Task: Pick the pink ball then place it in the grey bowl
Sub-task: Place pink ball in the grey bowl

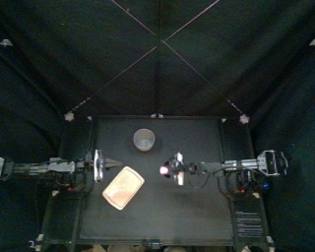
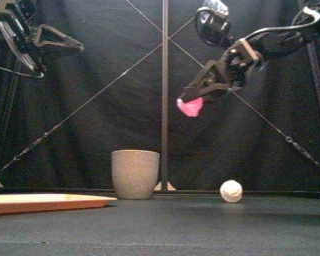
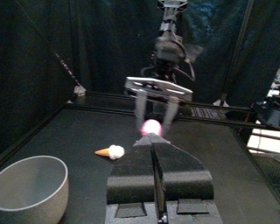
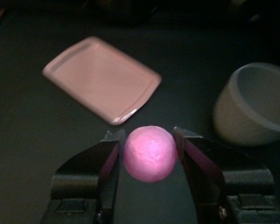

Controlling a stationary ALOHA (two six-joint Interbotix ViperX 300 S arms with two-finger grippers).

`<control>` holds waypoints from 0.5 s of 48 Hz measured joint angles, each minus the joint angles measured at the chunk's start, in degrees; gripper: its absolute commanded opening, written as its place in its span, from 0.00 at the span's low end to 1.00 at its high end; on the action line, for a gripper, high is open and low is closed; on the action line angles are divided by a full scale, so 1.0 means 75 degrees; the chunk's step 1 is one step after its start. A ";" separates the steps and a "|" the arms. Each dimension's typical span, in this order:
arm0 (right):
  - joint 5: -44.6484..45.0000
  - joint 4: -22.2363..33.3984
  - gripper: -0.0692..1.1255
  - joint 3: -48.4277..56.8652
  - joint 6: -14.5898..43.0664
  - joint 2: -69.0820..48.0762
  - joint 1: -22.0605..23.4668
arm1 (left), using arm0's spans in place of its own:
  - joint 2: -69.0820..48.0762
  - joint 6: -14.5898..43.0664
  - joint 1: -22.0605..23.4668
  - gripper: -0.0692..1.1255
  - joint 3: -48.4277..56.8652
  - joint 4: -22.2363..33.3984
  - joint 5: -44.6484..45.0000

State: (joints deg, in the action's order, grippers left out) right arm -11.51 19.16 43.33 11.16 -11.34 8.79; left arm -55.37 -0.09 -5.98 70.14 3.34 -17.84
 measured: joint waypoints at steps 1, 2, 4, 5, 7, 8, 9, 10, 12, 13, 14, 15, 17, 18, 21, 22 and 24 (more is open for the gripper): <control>-0.0328 0.0035 0.70 -0.0047 -0.0035 0.0070 0.0211 | 0.0012 -0.0012 0.0000 0.12 0.0012 0.0000 0.0000; -0.0645 0.0059 0.70 -0.0105 -0.0012 0.0152 0.0422 | 0.0012 0.0000 0.0000 0.12 0.0012 0.0012 0.0000; -0.1172 0.0082 0.70 -0.0199 -0.0012 0.0305 0.0785 | 0.0000 0.0000 0.0012 0.12 0.0035 0.0023 0.0000; -0.1453 0.0082 0.70 -0.0246 -0.0012 0.0387 0.0973 | 0.0000 0.0000 0.0000 0.12 0.0047 0.0023 0.0000; -0.1980 0.0047 0.70 -0.0375 -0.0012 0.0598 0.1312 | 0.0012 -0.0012 0.0000 0.12 0.0059 0.0023 -0.0012; -0.2203 0.0035 0.70 -0.0434 0.0000 0.0691 0.1465 | 0.0000 0.0000 0.0000 0.12 0.0059 0.0023 -0.0012; -0.2391 0.0012 0.70 -0.0504 0.0012 0.0797 0.1594 | 0.0012 0.0000 0.0000 0.12 0.0070 0.0035 0.0000; -0.2590 -0.0023 0.70 -0.0563 0.0000 0.0926 0.1734 | 0.0012 0.0012 0.0000 0.12 0.0082 0.0023 -0.0012; -0.2918 -0.0094 0.70 -0.0727 0.0035 0.1184 0.1934 | 0.0012 0.0012 -0.0012 0.12 0.0082 0.0023 -0.0012; -0.3105 -0.0141 0.70 -0.0855 -0.0023 0.1383 0.2051 | 0.0000 0.0012 0.0000 0.12 0.0094 0.0023 -0.0012; -0.3223 -0.0176 0.70 -0.0961 0.0012 0.1523 0.2121 | 0.0012 0.0012 -0.0012 0.12 0.0094 0.0035 -0.0012; -0.3293 -0.0211 0.70 -0.1066 0.0047 0.1664 0.2180 | 0.0000 0.0023 -0.0012 0.12 0.0094 0.0035 -0.0023; -0.3375 -0.0281 0.70 -0.1336 -0.0012 0.2004 0.2262 | 0.0000 0.0023 -0.0023 0.12 0.0117 0.0035 -0.0023; -0.3410 -0.0316 0.70 -0.1500 0.0035 0.2156 0.2285 | 0.0000 0.0023 -0.0023 0.12 0.0129 0.0035 -0.0023; -0.3422 -0.0434 0.70 -0.1934 0.0000 0.2637 0.2309 | 0.0012 0.0023 -0.0023 0.12 0.0164 0.0035 -0.0023; -0.3398 -0.0480 0.70 -0.2074 0.0047 0.2789 0.2309 | 0.0012 0.0023 -0.0023 0.12 0.0176 0.0035 -0.0023; -0.3340 -0.0586 0.70 -0.2332 -0.0012 0.3070 0.2309 | 0.0012 0.0023 -0.0023 0.12 0.0176 0.0023 -0.0023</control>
State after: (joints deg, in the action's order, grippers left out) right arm -36.56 14.77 25.84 11.07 11.69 26.10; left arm -55.28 0.09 -6.15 71.46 3.52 -18.02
